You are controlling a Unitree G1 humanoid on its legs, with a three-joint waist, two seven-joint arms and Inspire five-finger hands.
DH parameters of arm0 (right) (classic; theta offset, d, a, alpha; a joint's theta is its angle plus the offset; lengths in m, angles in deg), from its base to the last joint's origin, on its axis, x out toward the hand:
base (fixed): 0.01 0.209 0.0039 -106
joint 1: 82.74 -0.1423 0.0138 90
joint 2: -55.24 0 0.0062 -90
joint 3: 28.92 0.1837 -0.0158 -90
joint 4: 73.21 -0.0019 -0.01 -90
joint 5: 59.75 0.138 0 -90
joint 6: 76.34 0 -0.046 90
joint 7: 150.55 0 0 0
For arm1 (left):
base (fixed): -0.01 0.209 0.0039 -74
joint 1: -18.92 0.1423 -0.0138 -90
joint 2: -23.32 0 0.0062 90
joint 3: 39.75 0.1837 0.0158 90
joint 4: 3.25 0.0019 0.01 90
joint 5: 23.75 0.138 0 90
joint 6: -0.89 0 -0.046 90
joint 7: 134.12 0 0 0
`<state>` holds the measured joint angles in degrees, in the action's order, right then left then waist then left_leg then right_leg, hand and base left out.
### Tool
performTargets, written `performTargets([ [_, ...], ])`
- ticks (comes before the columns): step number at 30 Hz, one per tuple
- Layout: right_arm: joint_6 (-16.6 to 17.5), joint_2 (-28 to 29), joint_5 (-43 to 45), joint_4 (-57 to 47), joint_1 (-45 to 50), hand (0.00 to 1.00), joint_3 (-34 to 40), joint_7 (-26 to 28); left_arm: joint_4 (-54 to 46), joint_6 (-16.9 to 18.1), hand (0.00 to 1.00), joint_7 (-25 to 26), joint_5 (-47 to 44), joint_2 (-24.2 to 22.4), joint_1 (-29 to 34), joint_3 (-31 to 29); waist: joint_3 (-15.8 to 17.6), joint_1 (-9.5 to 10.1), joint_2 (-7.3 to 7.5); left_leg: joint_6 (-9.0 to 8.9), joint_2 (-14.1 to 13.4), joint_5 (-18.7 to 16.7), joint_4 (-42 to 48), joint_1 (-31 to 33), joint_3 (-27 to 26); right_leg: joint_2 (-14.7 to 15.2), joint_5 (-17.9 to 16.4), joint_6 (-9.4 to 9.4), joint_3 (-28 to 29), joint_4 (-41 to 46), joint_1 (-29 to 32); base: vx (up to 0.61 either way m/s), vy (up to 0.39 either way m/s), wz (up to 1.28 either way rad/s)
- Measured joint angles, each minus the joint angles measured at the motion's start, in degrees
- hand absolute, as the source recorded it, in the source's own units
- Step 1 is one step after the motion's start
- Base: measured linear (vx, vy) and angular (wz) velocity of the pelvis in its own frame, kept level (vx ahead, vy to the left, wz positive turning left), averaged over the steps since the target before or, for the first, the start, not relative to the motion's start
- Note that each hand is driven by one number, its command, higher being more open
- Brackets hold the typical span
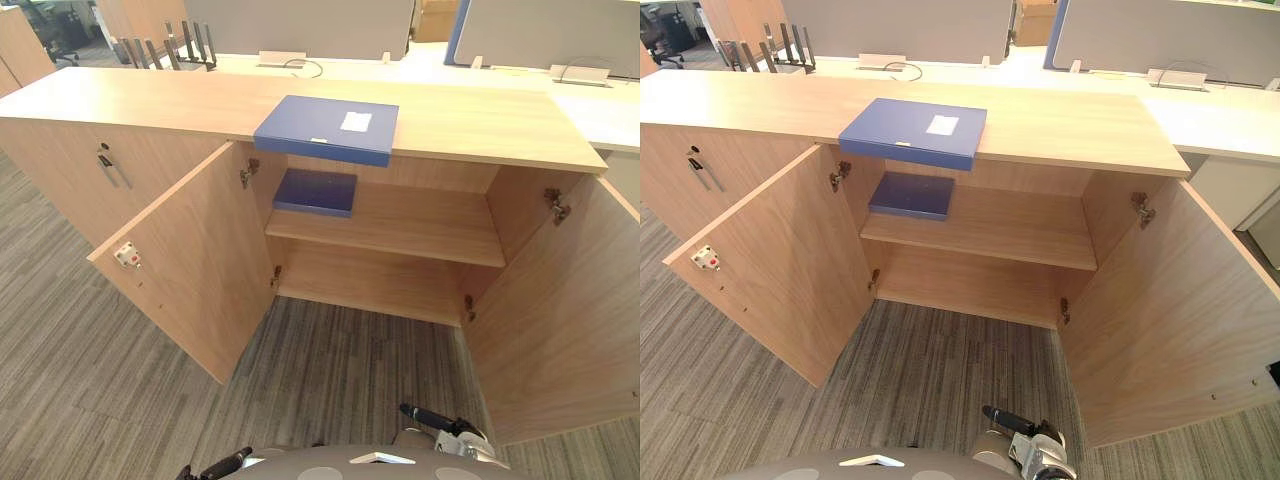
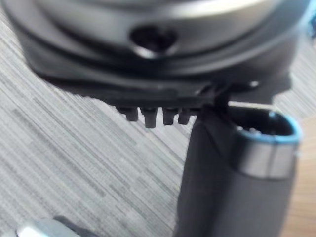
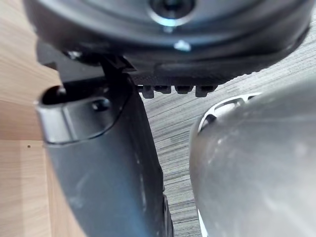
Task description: Walk over to the cabinet, pick up the folder, carry it to the office cabinet, place the folder inside the office cabinet, then close the office cabinet door
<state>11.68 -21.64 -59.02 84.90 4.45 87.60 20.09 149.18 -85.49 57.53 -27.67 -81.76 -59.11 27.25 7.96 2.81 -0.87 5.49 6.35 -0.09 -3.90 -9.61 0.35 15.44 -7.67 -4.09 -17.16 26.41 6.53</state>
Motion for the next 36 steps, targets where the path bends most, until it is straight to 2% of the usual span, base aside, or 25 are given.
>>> performTargets([
  [1, 0.0, 0.1, 0.0, -0.1, 0.1, 1.00, 0.0, 0.0, 0.0, 0.0, 1.00, -0.1, 0.0, 0.0, 0.0, -0.1, 0.0, 0.01, 0.11, -0.10, 0.0, -0.1, 0.0, 0.0, 0.0, -0.3, 0.2, -0.19, 0.0, -1.2, -0.2, 0.07, -0.114, 0.18],
  [2, 0.0, 1.0, 0.1, -0.4, 0.7, 1.00, 0.0, 0.0, -0.5, 0.0, 1.00, -0.4, 0.0, 0.2, 0.0, -1.6, 0.0, 0.00, 1.74, -0.64, 0.5, -0.3, 0.0, 0.0, 0.0, -0.8, 3.2, 0.40, -0.1, -8.7, -1.4, 0.10, -0.179, 0.19],
  [3, -0.1, 1.0, 0.2, -0.9, 0.9, 1.00, 0.0, 0.0, -0.6, 0.0, 1.00, -0.5, 0.0, -0.2, -0.2, -2.3, -0.1, -0.06, 2.04, -0.90, 0.1, -0.4, -0.1, -0.4, 0.1, -1.2, 4.5, 0.48, -0.3, -9.3, -1.9, 0.13, -0.183, 0.16],
  [6, 0.0, 0.8, 0.1, -2.0, 1.9, 1.00, -1.0, 0.1, -1.3, 0.1, 1.00, -0.5, -0.6, -2.2, -0.1, -2.7, -0.6, -0.02, -0.22, -3.94, -3.2, -1.2, -0.3, -0.8, -0.1, -5.2, 4.1, 0.81, -1.6, -14.4, -4.1, 0.19, -0.164, -0.05],
  [8, 0.1, 0.8, 0.1, -2.1, 1.9, 1.00, -2.3, 0.0, -2.4, 0.4, 1.00, -0.6, -2.6, -2.4, -0.2, -2.6, -0.7, -0.03, -0.03, -5.44, -4.6, -1.7, -0.3, -0.8, -0.2, -6.9, 4.3, 0.86, -1.8, -16.1, -4.8, 0.19, -0.107, -0.10],
  [12, 0.1, 1.2, 0.1, -2.1, 2.1, 1.00, -3.0, 0.0, -5.2, 1.3, 1.00, -1.2, -5.2, -2.2, -0.9, -0.8, -1.0, -0.05, 0.63, -6.58, -6.1, -2.7, -0.2, -0.7, -0.5, -8.7, 4.4, 1.48, -2.1, -17.6, -5.7, 0.20, -0.078, -0.08],
  [16, 0.0, 1.1, -0.1, -2.9, 2.2, 1.00, -4.7, 0.0, -16.9, 1.2, 1.00, -1.5, -9.4, -2.8, 1.6, 7.0, -0.8, 0.02, 1.08, -6.76, -5.3, -2.9, -0.2, -0.8, -0.4, -8.0, 4.4, 1.48, -1.8, -17.6, -5.7, 0.14, 0.031, -0.01],
  [18, -0.1, 1.7, -0.4, -3.7, 2.5, 1.00, -5.4, 0.2, -28.2, 1.4, 1.00, -4.1, -14.0, -3.5, 4.0, 11.9, -0.7, 0.12, 1.41, -6.46, -4.2, -3.2, 0.8, -0.7, -0.5, -6.8, 4.5, 1.30, -1.3, -17.4, -5.8, 0.07, 0.085, -0.02],
  [22, -0.1, 2.1, -2.5, -6.2, 2.9, 1.00, -8.3, 0.6, -40.8, 3.3, 1.00, -6.9, -21.2, -3.6, 4.3, 13.2, -0.7, 0.21, 1.59, -5.62, -3.1, -4.0, 2.2, -0.6, -1.6, -5.7, 4.6, 0.84, -0.4, -16.9, -5.8, 0.02, 0.086, -0.10],
  [27, -0.1, 2.1, -2.9, -8.0, 4.2, 1.00, -11.7, 1.5, -51.9, 3.8, 1.00, -5.5, -24.2, -4.0, 4.5, 15.0, -0.7, 0.42, 1.60, -4.81, -2.8, -5.5, 3.6, -0.3, -2.0, -5.3, 4.1, 0.16, 0.0, -16.3, -5.6, -0.01, 0.041, -0.04],
  [30, -0.1, 2.0, -4.9, -8.2, 4.4, 1.00, -13.2, 1.6, -58.6, 3.8, 1.00, -5.7, -27.9, -4.7, 7.0, 17.4, -0.9, 0.58, 1.83, -4.80, -2.9, -5.9, 4.0, 0.3, -2.6, -5.2, 3.3, -0.11, 0.2, -15.1, -4.6, -0.02, -0.002, -0.03],
  [34, 0.0, 2.0, -4.8, -8.2, 5.0, 1.00, -13.7, 1.6, -65.7, 3.7, 1.00, -5.5, -26.4, -4.7, 7.1, 20.5, -1.2, 1.51, 2.29, -5.36, -3.3, -6.3, 5.0, 1.0, -3.3, -5.4, 2.8, 0.36, 0.8, -13.5, -3.5, -0.03, -0.029, -0.08],
  [36, 0.1, 2.0, -4.8, -8.2, 5.0, 1.00, -13.7, 1.6, -70.7, 3.8, 1.00, -3.6, -16.0, -4.7, 6.9, 21.4, -1.3, 1.53, 2.38, -5.57, -3.4, -6.5, 5.5, 1.0, -3.8, -5.6, 2.8, 0.39, 1.4, -13.5, -3.4, -0.02, -0.023, -0.11],
])
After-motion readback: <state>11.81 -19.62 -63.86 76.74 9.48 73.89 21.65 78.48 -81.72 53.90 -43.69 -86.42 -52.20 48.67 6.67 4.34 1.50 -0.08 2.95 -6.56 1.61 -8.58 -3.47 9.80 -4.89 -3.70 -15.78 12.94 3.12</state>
